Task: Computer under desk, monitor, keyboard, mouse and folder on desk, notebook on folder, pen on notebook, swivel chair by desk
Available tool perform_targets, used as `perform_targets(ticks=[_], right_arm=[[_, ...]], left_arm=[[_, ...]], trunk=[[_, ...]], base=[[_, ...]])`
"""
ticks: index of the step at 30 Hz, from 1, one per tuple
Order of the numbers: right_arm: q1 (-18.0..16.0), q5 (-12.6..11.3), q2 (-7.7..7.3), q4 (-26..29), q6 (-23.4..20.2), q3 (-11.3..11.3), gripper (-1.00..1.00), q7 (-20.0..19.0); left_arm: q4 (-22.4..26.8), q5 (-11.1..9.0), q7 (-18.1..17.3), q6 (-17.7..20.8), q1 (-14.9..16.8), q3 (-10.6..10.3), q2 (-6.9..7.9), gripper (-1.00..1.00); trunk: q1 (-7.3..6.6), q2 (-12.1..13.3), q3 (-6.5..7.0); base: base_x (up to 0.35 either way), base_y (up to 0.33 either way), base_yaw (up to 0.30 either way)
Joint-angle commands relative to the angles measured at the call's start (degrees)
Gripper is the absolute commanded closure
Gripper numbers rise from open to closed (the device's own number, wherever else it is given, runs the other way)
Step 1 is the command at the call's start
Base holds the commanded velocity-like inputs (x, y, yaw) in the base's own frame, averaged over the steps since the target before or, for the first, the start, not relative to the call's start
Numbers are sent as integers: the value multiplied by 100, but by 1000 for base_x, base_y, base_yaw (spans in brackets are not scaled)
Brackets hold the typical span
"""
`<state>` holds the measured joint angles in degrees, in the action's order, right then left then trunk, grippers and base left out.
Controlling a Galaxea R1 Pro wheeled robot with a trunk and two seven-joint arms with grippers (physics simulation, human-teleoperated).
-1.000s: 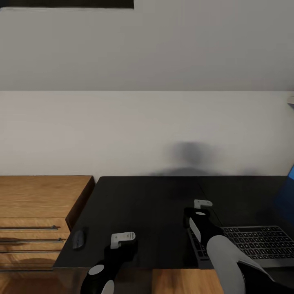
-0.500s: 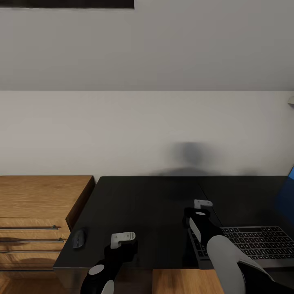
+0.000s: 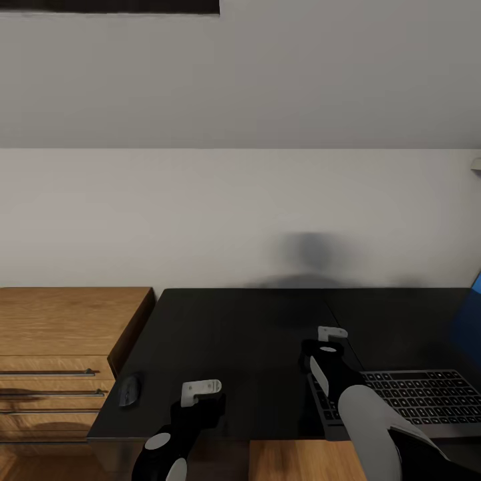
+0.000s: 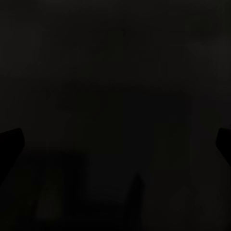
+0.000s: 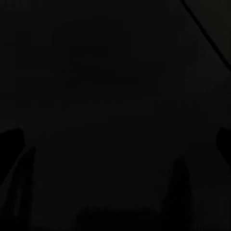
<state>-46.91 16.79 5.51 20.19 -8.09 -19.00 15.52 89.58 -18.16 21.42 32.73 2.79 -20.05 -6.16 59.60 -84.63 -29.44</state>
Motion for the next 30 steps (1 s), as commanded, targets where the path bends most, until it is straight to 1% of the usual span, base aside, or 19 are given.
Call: perform_targets(ticks=[1, 14, 22, 30], right_arm=[[-3, 60, 5, 11, -43, -28, -100, 4], [-3, 60, -14, 1, -44, -34, -100, 4], [-3, 68, -23, -28, -49, -30, -100, 4], [-3, 64, -24, -30, -248, -26, -100, 4]], left_arm=[[7, -61, 55, 14, 6, -7, 1, -100], [7, -62, 55, 14, 6, -7, 1, -100], [7, -58, 55, 14, 7, -7, 1, -100], [7, -56, 55, 14, 8, -7, 1, -100]], trunk=[[0, -4, -6], [0, -4, -6], [0, -4, -6], [0, -4, -6]], base=[[0, 0, 0], [-7, 0, 0], [-161, 0, 0], [-49, 0, 0]])
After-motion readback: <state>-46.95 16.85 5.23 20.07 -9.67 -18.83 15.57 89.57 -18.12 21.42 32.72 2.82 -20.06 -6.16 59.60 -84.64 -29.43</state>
